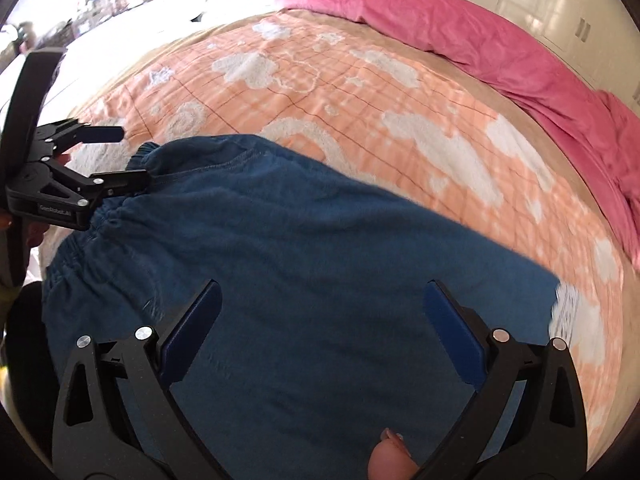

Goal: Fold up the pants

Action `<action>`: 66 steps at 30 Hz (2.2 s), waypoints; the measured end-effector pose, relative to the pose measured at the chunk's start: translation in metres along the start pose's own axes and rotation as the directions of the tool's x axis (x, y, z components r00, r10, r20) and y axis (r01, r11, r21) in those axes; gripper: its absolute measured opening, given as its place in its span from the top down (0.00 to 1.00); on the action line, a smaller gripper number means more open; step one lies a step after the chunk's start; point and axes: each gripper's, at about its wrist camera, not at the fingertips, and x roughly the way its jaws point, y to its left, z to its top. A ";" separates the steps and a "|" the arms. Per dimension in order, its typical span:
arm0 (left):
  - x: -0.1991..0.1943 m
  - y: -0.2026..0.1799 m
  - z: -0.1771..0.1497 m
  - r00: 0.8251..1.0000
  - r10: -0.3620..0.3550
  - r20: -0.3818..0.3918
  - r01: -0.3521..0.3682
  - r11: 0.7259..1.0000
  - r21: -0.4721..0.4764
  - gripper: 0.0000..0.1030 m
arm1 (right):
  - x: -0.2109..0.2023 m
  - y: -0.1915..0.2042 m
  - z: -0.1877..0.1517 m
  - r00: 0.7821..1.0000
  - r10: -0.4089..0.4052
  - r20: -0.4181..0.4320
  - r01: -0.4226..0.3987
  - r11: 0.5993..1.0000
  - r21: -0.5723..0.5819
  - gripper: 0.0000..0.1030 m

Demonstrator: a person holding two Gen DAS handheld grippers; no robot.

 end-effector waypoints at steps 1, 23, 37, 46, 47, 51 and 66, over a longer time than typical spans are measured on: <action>0.005 0.000 0.001 1.000 -0.007 -0.003 0.007 1.000 -0.005 0.04 | 0.005 -0.002 0.006 1.000 -0.004 0.002 0.004 1.000 -0.015 0.08; 0.004 -0.003 -0.002 0.985 -0.061 0.163 0.060 0.998 0.011 0.67 | 0.097 -0.016 0.071 0.981 0.136 -0.138 -0.169 0.948 -0.268 0.53; -0.040 -0.020 -0.012 0.952 -0.005 0.306 -0.020 0.997 0.080 0.67 | -0.014 0.010 0.022 0.974 0.189 0.124 -0.167 0.971 -0.170 0.99; -0.097 -0.029 -0.061 0.941 -0.047 0.335 0.006 0.993 0.122 0.65 | -0.084 0.054 -0.041 0.963 0.195 0.186 -0.172 0.976 -0.134 0.99; -0.103 -0.029 -0.069 0.943 -0.055 0.328 0.015 0.992 0.125 0.64 | -0.088 0.058 -0.047 0.960 0.201 0.193 -0.178 0.976 -0.129 0.99; -0.118 -0.029 -0.099 0.953 -0.092 0.287 0.051 0.988 0.149 0.64 | -0.102 0.078 -0.081 0.951 0.233 0.205 -0.216 0.971 -0.104 0.99; -0.122 -0.012 -0.169 0.988 -0.042 0.146 0.026 0.993 0.112 0.52 | -0.086 0.150 -0.157 0.954 0.269 0.131 -0.258 0.961 -0.099 0.96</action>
